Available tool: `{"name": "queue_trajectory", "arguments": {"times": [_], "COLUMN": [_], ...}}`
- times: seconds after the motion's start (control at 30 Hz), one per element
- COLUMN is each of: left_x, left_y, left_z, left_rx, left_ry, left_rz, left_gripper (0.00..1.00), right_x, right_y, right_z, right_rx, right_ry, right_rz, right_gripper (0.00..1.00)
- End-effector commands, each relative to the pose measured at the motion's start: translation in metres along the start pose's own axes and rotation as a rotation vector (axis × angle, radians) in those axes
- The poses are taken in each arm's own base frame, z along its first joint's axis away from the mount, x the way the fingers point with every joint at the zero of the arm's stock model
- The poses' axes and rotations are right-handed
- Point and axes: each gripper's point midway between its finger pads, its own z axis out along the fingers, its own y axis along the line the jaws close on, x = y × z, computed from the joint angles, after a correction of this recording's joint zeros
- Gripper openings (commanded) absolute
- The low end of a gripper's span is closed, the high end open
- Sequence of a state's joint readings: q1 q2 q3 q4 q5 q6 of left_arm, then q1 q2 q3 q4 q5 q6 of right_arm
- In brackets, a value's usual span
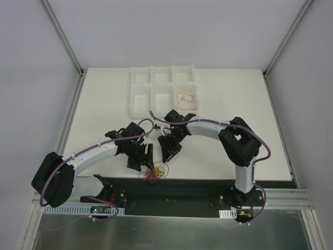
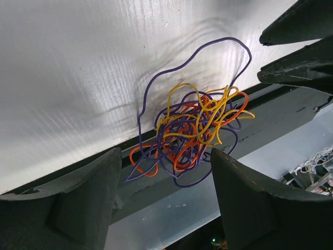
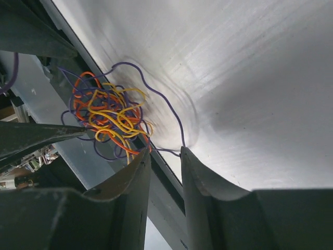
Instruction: Untangle the cables
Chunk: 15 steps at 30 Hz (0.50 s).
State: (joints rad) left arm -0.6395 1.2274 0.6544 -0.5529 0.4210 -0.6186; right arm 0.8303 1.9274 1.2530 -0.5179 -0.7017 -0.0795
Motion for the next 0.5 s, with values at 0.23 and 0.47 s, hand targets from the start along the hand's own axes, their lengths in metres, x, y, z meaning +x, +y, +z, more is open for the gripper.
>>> {"name": "queue_trajectory", "arguments": {"times": [0.23, 0.47], "left_x": [0.002, 0.000], "left_y": [0.001, 0.007], "left_z": [0.000, 0.003], "left_rx": [-0.003, -0.016], "left_ry": [-0.021, -0.051], "left_rz": [-0.003, -0.013], "left_gripper": [0.65, 0.68], "right_x": [0.015, 0.003], "right_y": [-0.015, -0.039], "right_z": [0.019, 0.011], "right_rx": [0.206, 0.423], "right_ry": [0.079, 0.004], "right_rz": [-0.078, -0.079], "right_gripper": [0.34, 0.08]}}
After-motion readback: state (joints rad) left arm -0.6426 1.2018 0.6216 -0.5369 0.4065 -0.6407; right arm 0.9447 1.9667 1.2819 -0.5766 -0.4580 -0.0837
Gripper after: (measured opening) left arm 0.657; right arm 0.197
